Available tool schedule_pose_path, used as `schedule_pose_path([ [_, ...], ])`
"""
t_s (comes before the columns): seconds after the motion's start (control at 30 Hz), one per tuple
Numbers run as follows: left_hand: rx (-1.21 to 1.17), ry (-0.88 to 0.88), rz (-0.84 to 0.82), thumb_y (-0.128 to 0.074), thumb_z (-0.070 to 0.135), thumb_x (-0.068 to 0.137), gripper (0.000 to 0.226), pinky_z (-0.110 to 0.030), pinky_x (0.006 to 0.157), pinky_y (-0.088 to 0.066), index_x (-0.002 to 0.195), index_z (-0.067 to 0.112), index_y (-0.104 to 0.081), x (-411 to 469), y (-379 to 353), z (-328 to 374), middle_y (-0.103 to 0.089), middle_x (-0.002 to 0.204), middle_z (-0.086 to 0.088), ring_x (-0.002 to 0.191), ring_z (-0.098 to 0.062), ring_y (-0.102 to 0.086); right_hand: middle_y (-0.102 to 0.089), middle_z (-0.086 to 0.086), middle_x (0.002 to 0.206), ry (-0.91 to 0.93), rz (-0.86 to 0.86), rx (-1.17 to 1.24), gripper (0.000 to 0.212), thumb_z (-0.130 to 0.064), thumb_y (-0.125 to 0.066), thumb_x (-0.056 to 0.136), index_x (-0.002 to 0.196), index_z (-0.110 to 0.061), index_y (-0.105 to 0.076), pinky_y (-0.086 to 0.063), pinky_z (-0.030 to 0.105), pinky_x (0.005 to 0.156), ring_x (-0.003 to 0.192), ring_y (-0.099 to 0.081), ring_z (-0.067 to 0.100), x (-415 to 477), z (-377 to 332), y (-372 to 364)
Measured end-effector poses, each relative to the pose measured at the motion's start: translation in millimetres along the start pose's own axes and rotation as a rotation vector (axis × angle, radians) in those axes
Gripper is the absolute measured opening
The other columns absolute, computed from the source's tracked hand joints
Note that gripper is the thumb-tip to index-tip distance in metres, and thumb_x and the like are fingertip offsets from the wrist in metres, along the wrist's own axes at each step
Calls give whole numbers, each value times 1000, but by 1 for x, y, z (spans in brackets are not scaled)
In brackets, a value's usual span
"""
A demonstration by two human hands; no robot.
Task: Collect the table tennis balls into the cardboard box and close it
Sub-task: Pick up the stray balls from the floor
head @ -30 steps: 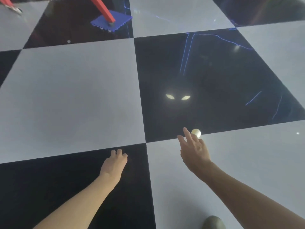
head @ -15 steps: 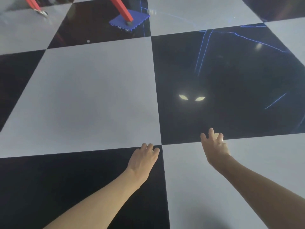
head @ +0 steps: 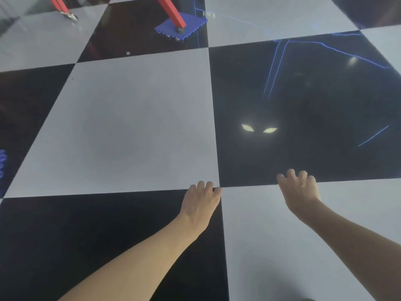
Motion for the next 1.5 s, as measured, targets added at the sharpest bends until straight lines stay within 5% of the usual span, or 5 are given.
schedule_pose_path([
  [0.23,68,126,85,-71,-1,78,48,-32,73,-41,117,10,-46,-11,87,-44,-50,105,-10,86,-22,-47,-49,-5,91,130,211,98,37,-13,-67,79,110,-20,-48,-32,30,71,80,-45,18,-16,-23,111],
  [0.37,90,208,75,-70,-5,77,53,-35,83,-44,122,8,-45,-35,151,-69,-50,112,-12,97,-26,-51,-54,2,105,204,290,65,39,-17,-69,79,115,-16,-54,-28,49,106,103,-49,28,-44,-19,177],
  [0.57,96,264,31,-63,-7,79,36,-36,82,-44,110,9,-56,-107,279,-88,-53,105,-7,97,-25,-53,-36,17,149,280,457,84,51,-48,-51,93,130,-13,-53,-3,64,113,143,-14,46,-124,33,306],
  [0.97,-31,376,77,-57,14,96,25,-28,85,-51,120,12,-56,-308,609,-164,-58,114,-5,99,-20,-60,-58,2,102,513,400,44,36,-32,-64,88,116,-13,-51,-36,40,92,97,-54,27,-314,144,632],
  [1.5,79,904,157,-55,15,94,33,-36,105,-35,126,9,-49,-634,719,-314,-46,132,-10,126,-28,-43,-49,7,136,1040,886,-2,39,-35,-51,95,128,-13,-52,-27,48,108,122,-45,31,-516,-17,897],
])
Point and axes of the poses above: each hand's wrist, its own x-axis towards the middle knuckle, its own y-axis out of the back of the hand, z = x × y, the point moved 4 cm from there along x, towards the middle knuckle
